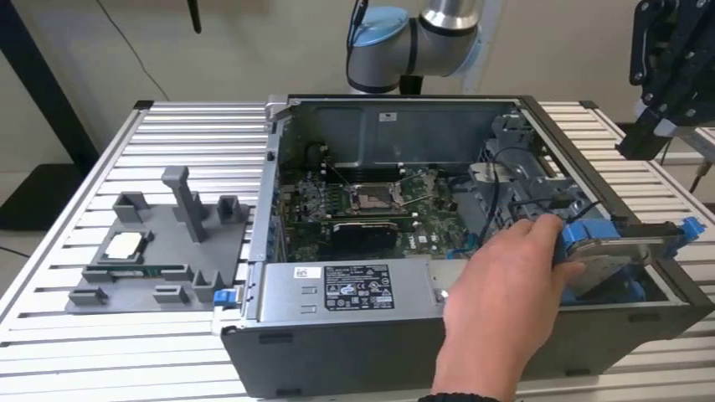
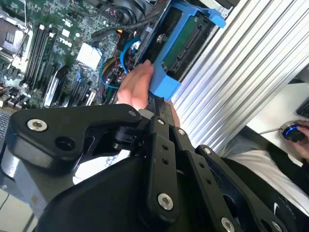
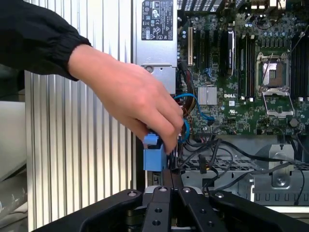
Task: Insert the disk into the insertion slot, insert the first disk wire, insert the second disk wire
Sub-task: 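Insert the second disk wire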
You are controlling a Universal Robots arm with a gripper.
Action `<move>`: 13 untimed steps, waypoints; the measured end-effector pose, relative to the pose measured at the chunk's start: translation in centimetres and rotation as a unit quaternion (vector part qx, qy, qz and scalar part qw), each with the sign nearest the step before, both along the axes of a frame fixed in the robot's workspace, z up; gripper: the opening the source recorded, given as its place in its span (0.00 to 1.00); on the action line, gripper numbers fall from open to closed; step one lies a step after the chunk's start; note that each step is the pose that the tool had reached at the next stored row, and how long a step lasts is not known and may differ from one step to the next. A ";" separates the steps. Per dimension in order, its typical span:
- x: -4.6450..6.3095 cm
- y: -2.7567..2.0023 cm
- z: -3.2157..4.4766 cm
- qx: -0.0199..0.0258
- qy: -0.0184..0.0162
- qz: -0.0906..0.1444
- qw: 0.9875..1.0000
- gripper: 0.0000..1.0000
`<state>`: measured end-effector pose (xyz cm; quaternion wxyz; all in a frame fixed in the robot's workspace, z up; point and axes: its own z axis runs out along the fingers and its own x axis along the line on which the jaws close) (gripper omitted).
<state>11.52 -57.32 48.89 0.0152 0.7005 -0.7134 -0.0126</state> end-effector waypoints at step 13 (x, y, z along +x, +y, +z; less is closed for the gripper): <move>0.0 0.00 0.00 0.000 0.000 0.000 1.000 0.60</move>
